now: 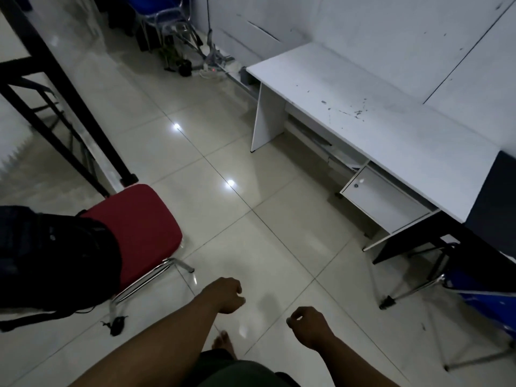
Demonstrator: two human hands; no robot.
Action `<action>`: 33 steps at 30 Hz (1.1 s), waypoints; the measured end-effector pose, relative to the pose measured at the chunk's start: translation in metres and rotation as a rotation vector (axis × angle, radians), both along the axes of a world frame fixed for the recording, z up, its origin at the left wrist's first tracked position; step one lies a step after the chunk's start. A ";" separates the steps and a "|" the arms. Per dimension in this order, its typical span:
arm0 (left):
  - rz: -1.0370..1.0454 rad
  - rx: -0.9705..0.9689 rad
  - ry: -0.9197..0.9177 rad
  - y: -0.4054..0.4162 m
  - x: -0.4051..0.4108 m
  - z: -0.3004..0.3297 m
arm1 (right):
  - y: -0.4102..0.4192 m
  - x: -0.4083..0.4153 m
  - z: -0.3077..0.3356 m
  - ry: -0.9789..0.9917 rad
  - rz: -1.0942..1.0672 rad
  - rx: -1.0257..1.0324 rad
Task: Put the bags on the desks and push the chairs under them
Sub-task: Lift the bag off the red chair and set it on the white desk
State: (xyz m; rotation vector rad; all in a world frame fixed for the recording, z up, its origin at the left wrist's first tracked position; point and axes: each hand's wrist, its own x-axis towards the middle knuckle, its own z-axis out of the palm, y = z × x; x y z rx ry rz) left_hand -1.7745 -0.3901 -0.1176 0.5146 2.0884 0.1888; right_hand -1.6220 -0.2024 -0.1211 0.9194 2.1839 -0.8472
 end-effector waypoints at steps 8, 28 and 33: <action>-0.067 -0.043 0.022 -0.034 -0.015 -0.009 | -0.039 0.016 -0.005 0.013 -0.080 0.012; -0.057 -0.041 0.062 -0.214 0.021 0.010 | -0.233 0.036 -0.009 0.001 -0.048 -0.023; -0.064 -0.047 0.083 -0.266 -0.002 0.014 | -0.280 0.023 -0.011 -0.079 -0.002 -0.022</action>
